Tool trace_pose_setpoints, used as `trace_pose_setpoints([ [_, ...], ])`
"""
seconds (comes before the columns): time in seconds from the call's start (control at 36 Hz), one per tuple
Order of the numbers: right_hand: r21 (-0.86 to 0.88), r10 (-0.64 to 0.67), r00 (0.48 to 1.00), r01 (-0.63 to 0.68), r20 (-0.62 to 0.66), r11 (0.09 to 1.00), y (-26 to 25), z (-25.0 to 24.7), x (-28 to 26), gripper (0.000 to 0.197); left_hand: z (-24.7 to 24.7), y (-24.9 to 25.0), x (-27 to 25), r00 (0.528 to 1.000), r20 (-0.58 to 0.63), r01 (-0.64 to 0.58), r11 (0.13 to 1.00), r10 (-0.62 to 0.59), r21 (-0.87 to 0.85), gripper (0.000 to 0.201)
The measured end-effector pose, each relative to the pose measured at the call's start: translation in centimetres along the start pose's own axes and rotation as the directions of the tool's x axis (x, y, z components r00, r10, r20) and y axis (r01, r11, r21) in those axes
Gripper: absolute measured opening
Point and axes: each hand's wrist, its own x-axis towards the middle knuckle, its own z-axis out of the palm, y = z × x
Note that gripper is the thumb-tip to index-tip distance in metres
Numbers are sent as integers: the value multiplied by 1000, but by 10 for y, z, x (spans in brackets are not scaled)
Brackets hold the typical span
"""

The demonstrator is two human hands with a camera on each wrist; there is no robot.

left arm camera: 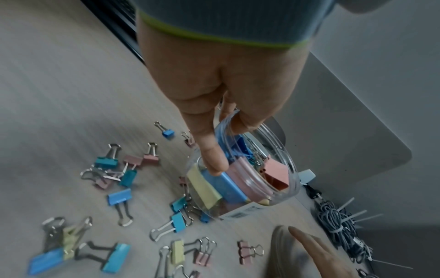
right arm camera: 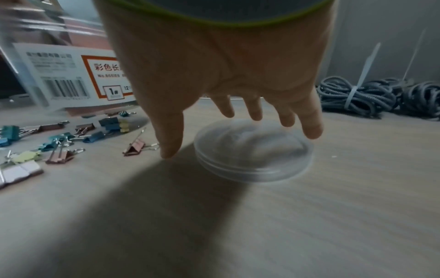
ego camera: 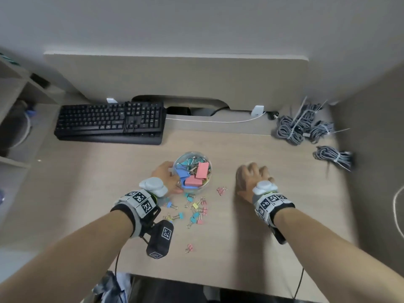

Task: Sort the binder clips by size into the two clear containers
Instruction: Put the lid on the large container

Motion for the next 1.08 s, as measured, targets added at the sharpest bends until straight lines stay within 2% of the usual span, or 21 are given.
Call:
trace_pose_setpoints([
  [0.06, -1, -6, 1000, 6, -23, 1000, 2, 2, 2, 75, 12, 8, -4, 1000, -11, -13, 1000, 12, -19, 25],
  [0.11, 11, -21, 1000, 21, -3, 1000, 8, 0, 6, 76, 26, 15, -3, 998, -64, 7, 1000, -8, -19, 33],
  [0.17, 15, -21, 1000, 21, 8, 1000, 9, -3, 11, 74, 34, 16, 3, 998, -65, 18, 1000, -18, -7, 38],
  [0.25, 29, 30, 1000, -29, -2, 999, 15, -6, 16, 76, 47, -1, 42, 1000, -27, -5, 998, 7, 69, 41],
  [0.33, 17, 33, 998, -34, 51, 999, 14, -3, 17, 96, 52, 9, 41, 1000, 23, -2, 996, 0, 90, 30],
  [0.39, 19, 46, 996, -47, 75, 999, 13, -2, 16, 98, 56, 26, 25, 1000, 18, 18, 996, -19, 86, 32],
  [0.44, 47, 61, 995, -65, 82, 997, 10, -1, 17, 93, 57, 28, 23, 999, 17, 27, 996, -29, 83, 36],
  [0.53, 75, 114, 992, -119, 62, 990, 6, -7, 16, 75, 56, 22, 31, 999, 19, 36, 995, -38, 98, 40],
  [0.61, 166, 93, 993, -104, 74, 981, 11, -18, 14, 84, 54, 23, 39, 999, 25, 25, 991, -29, 134, 34],
  [0.69, 283, 87, 995, -95, 41, 954, 20, -38, 10, 83, 51, 31, 45, 1000, 20, 13, 982, -17, 187, 27],
  [0.86, 463, 77, 995, -41, -59, 886, 26, -78, 7, 104, 63, 64, 57, 990, 144, -13, 996, 0, 85, 32],
  [0.94, 473, 76, 989, -6, -130, 881, 21, -91, 6, 104, 74, 74, 71, 969, 245, -18, 1000, 14, 13, 40],
  [1.08, 465, 12, 992, 46, -122, 884, 12, -97, 0, 117, 95, 68, 84, 948, 312, -46, 998, 57, -41, 39],
])
